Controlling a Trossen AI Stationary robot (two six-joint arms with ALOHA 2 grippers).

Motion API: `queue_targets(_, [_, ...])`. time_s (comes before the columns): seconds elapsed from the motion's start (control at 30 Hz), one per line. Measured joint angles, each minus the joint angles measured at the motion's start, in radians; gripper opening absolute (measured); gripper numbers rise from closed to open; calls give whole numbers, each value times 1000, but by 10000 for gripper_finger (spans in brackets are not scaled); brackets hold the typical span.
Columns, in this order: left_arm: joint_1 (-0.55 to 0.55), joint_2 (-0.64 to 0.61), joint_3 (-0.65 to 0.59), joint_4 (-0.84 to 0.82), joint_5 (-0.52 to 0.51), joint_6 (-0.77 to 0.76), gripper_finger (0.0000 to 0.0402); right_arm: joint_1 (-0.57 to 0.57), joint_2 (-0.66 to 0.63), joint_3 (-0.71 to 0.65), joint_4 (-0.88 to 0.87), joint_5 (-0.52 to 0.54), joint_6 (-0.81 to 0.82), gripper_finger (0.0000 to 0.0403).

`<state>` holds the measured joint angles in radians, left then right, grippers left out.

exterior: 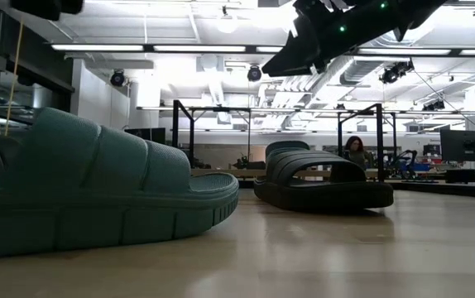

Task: Pick and place slides into the shelf
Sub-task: Put the green slide on the shelf

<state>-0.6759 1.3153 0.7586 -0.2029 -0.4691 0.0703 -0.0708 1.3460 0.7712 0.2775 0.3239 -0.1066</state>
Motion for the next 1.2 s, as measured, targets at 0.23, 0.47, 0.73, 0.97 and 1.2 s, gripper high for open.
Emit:
queue_targets(0.23, [-18, 85, 0, 73, -22, -23, 184, 8, 0, 0, 0, 0, 13, 191])
queue_targets(0.47, [-11, 180, 57, 74, -30, -23, 184, 7, 0, 0, -6, -11, 24, 191])
queue_targets(0.73, [-11, 277, 110, 47, -29, -23, 184, 7, 0, -1, 12, -18, 22, 191])
queue_targets(0.97, [23, 306, 130, -12, -24, -72, 184, 7, 0, -1, 37, -18, 15, 191])
queue_targets(1.2, [48, 327, 128, -39, -2, -102, 184, 7, 0, -1, 41, -21, 13, 191])
